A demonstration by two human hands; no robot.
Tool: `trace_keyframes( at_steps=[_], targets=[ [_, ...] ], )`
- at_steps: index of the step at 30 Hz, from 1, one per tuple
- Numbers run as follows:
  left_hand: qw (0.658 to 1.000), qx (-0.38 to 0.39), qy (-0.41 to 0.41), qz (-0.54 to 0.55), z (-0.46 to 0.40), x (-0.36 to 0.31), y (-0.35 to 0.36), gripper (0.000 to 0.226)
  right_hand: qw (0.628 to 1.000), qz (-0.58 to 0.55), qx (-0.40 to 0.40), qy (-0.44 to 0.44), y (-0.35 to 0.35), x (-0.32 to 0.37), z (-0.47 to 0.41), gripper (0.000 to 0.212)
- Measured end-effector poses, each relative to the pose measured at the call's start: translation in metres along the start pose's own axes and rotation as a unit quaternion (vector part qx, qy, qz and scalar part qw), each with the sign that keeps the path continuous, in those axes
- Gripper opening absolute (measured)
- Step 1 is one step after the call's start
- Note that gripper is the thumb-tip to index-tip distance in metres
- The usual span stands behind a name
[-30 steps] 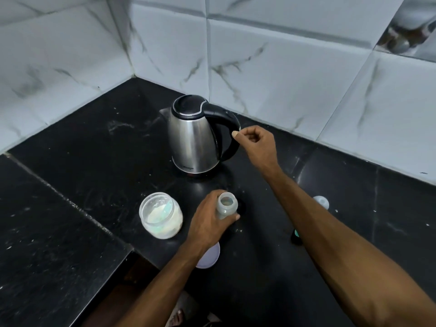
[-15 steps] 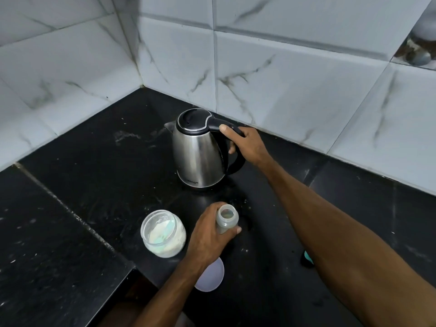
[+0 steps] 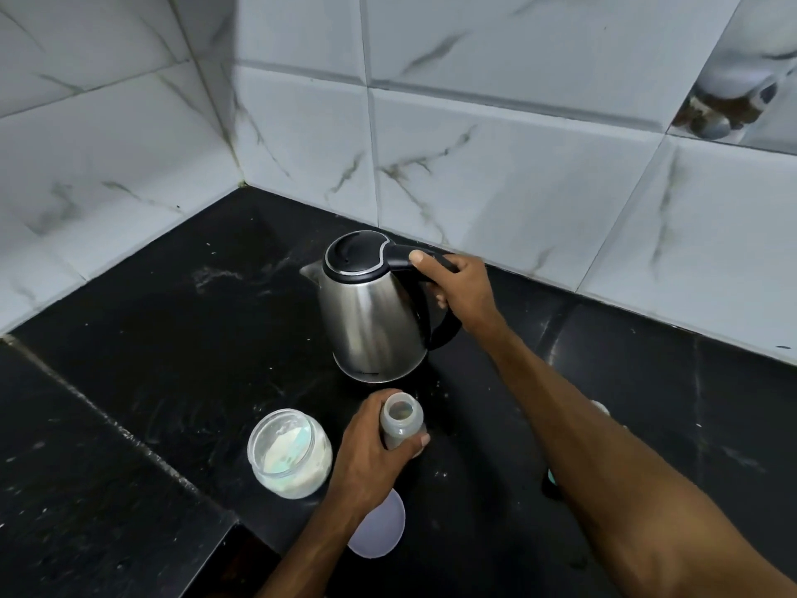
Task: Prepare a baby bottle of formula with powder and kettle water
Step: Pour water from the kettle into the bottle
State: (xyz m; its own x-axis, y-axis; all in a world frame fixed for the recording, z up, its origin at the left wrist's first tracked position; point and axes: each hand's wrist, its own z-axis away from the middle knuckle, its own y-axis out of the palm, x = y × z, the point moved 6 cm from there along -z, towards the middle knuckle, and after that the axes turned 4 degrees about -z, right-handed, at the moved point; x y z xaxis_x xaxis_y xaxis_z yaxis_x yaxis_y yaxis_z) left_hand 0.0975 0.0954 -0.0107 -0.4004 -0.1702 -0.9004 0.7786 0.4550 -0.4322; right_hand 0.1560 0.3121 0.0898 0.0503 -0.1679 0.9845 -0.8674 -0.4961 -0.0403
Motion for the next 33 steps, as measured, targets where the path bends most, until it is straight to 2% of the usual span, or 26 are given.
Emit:
trace_keyframes(
  at_steps=[3,7,14,22,33],
  targets=[
    [1.0,0.003,0.004,0.009,0.004,0.0,-0.002,0.05,1.0,0.011,-0.015,-0.013,-0.024,0.014,0.01,0.067],
    [1.0,0.025,0.0,0.002,0.012,0.007,0.0,0.05,0.998,0.04,-0.026,-0.04,-0.056,0.037,0.02,0.083],
    [1.0,0.018,-0.009,0.025,0.013,0.003,-0.006,0.05,0.988,0.129,0.013,-0.085,-0.085,0.072,0.043,0.081],
    [0.999,-0.006,-0.024,0.043,0.002,0.002,-0.015,0.051,0.972,0.195,0.076,-0.11,-0.08,0.09,0.059,0.072],
    [0.999,-0.001,-0.034,0.038,-0.005,-0.002,-0.016,0.054,0.943,0.293,0.1,-0.119,-0.07,0.112,0.066,0.094]
  ],
)
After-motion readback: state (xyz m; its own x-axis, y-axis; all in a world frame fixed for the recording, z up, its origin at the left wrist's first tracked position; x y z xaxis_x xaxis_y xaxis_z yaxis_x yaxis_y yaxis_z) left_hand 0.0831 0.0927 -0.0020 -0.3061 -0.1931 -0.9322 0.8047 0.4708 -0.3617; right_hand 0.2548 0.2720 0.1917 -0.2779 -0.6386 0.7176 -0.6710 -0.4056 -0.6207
